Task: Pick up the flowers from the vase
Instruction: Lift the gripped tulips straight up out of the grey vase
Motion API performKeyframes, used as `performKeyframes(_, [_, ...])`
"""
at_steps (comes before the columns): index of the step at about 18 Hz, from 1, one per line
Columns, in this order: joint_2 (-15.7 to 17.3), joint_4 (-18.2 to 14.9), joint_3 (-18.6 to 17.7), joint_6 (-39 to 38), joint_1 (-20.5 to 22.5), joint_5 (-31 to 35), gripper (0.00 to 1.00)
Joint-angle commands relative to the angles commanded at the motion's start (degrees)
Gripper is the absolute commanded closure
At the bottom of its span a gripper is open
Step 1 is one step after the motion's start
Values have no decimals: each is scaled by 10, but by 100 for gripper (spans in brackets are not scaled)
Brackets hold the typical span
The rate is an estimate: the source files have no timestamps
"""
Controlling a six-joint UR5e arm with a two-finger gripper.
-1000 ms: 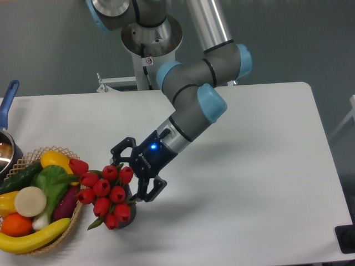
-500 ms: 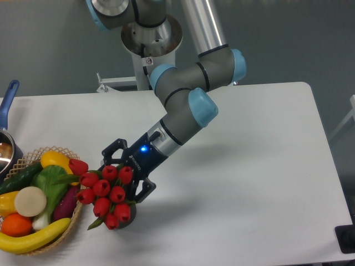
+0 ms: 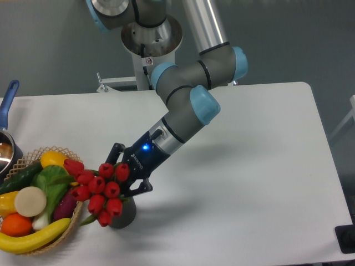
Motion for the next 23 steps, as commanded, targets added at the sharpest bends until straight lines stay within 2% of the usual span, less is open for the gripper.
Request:
performKeyframes(5, [18, -1, 19, -56, -1, -1, 58])
performKeyframes(9, [44, -1, 34, -109, 2, -3, 58])
performKeyframes(13, [58, -1, 53, -148, 11, -23, 58])
performKeyframes(23, [83, -2, 127, -248, 54, -55, 57])
